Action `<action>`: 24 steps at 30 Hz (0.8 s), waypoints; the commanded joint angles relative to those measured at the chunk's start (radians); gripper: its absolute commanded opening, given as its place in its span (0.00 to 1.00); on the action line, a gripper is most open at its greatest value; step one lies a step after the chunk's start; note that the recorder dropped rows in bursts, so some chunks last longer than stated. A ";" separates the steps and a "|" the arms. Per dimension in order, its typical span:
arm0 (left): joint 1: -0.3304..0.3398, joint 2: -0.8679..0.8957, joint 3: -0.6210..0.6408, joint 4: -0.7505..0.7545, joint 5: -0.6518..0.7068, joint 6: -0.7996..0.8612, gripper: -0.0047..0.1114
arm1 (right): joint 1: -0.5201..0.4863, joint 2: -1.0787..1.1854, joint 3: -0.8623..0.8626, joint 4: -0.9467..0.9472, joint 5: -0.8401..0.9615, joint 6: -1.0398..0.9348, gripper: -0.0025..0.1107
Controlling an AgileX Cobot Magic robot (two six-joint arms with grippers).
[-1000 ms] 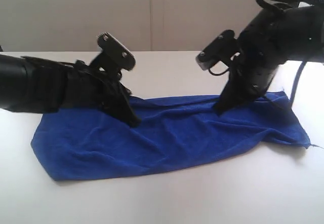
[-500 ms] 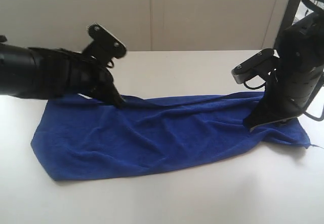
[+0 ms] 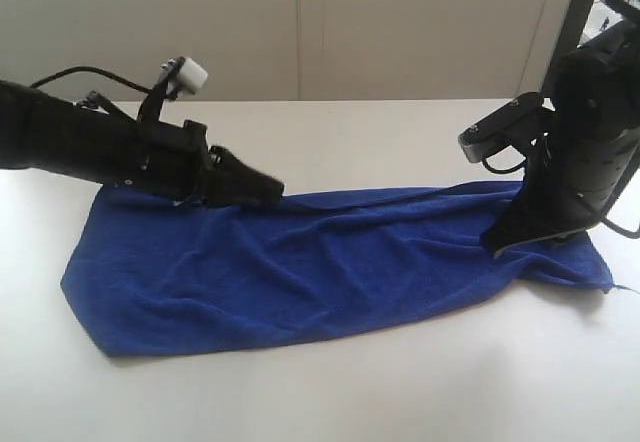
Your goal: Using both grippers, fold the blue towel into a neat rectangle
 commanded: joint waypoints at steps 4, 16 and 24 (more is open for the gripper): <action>-0.060 0.020 -0.100 0.923 0.038 -0.686 0.04 | -0.005 -0.012 0.003 0.008 0.018 -0.034 0.10; -0.269 0.078 -0.093 1.340 -0.249 -1.015 0.04 | -0.005 -0.050 0.003 0.029 0.042 -0.057 0.10; -0.269 0.176 -0.091 1.551 -0.079 -1.097 0.04 | -0.005 -0.066 0.003 0.029 0.038 -0.057 0.10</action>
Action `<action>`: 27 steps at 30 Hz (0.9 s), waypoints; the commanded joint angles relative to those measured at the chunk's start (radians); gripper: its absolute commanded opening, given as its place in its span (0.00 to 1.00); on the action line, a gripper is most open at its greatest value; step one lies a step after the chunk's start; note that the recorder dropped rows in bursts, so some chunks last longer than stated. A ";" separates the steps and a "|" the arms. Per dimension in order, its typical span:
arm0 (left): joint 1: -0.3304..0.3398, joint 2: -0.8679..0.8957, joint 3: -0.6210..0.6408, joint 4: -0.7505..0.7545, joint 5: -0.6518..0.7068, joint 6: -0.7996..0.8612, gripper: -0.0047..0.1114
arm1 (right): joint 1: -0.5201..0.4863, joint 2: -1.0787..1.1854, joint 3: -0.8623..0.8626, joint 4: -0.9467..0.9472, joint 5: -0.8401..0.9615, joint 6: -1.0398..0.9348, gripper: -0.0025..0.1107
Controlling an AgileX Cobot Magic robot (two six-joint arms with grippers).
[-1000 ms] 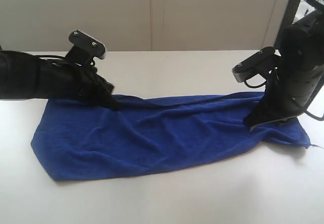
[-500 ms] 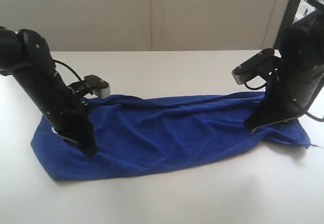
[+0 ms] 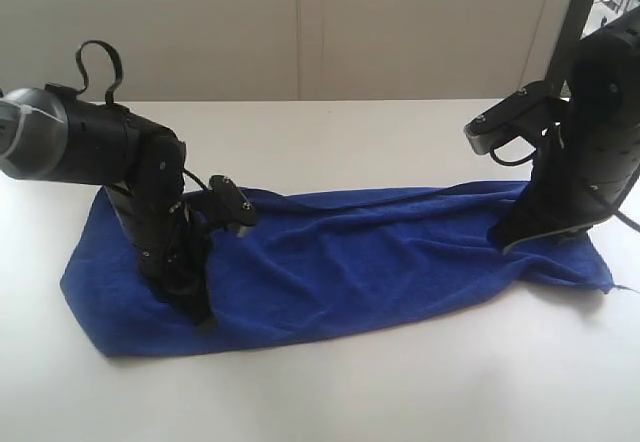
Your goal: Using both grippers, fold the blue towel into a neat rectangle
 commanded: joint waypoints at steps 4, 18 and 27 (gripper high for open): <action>-0.004 0.031 0.055 0.264 0.196 -0.139 0.04 | -0.005 -0.012 0.003 0.002 0.007 -0.024 0.10; -0.004 -0.017 0.143 0.409 0.303 -0.232 0.04 | -0.005 -0.012 0.003 0.240 0.038 -0.225 0.10; -0.004 -0.221 0.139 0.325 0.066 -0.290 0.04 | -0.003 -0.012 0.017 0.345 0.083 -0.378 0.14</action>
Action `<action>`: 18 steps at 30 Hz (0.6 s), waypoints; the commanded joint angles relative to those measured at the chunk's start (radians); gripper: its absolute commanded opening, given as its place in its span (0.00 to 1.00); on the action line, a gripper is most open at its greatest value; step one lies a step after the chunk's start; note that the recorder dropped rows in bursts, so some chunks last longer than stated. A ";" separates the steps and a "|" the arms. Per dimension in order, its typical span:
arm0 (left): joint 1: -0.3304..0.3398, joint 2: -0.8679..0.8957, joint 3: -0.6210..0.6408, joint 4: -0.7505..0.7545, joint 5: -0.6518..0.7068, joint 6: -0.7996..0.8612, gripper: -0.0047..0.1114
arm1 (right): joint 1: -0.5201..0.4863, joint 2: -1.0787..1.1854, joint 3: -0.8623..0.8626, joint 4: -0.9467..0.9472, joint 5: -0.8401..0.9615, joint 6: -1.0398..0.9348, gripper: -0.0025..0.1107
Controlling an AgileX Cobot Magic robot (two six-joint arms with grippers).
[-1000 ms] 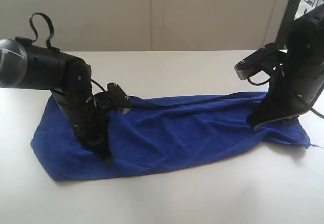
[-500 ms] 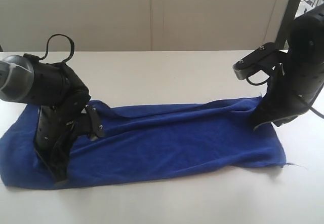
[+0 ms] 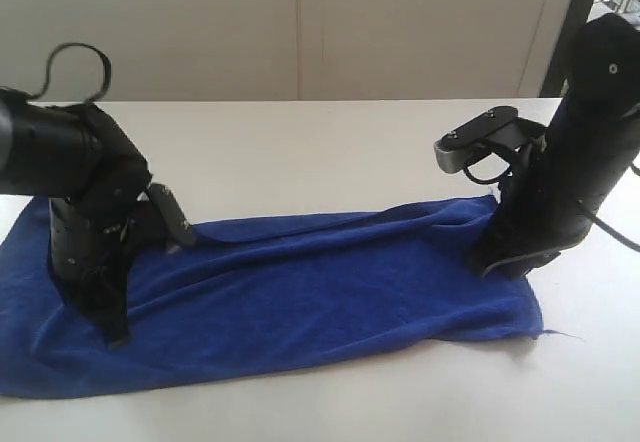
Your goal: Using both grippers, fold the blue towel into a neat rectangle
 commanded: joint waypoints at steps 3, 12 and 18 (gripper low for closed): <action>0.001 -0.096 0.002 -0.121 -0.202 -0.019 0.04 | -0.003 -0.006 0.062 0.010 0.016 -0.187 0.23; 0.001 -0.004 0.004 -0.143 -0.284 -0.019 0.04 | -0.003 -0.006 0.209 -0.015 -0.146 -0.453 0.38; 0.001 0.048 0.004 -0.143 -0.286 -0.019 0.04 | -0.003 -0.006 0.281 -0.085 -0.280 -0.560 0.38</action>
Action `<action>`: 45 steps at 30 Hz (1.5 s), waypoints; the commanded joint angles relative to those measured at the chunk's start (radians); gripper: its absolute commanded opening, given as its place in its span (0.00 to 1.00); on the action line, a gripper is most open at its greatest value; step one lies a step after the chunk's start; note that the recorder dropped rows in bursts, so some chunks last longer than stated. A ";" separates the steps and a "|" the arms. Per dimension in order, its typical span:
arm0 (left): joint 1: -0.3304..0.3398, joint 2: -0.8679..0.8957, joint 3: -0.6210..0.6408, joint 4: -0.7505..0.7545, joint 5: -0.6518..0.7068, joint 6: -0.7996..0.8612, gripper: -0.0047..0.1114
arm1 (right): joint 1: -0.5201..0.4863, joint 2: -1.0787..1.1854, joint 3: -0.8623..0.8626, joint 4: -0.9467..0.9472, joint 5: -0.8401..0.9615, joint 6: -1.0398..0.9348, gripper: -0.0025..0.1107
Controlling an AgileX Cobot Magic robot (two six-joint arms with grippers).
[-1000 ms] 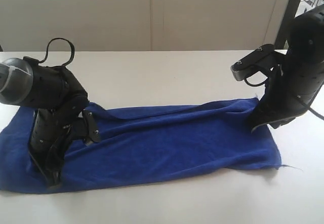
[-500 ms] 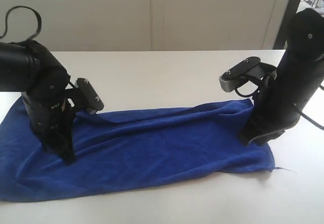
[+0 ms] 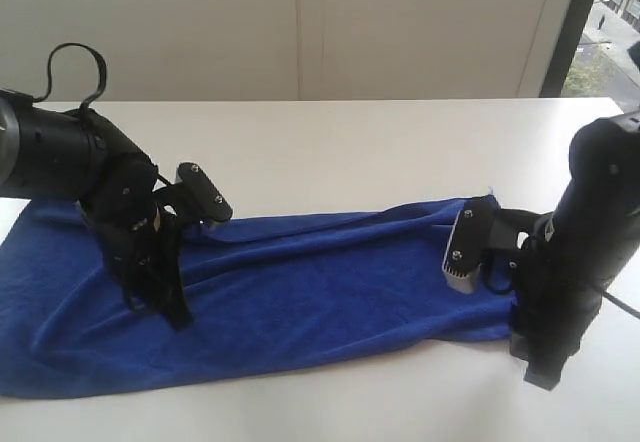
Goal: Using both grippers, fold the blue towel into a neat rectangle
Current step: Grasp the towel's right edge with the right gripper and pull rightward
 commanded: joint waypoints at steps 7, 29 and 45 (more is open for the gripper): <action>0.001 0.031 0.004 -0.011 0.005 -0.009 0.04 | -0.003 -0.006 0.091 -0.103 -0.230 -0.057 0.32; 0.001 0.057 0.004 -0.015 0.007 -0.009 0.04 | -0.003 0.064 0.097 -0.127 -0.228 -0.045 0.02; 0.001 0.057 0.006 -0.017 0.007 -0.009 0.04 | -0.003 0.064 0.097 -0.198 -0.056 -0.026 0.02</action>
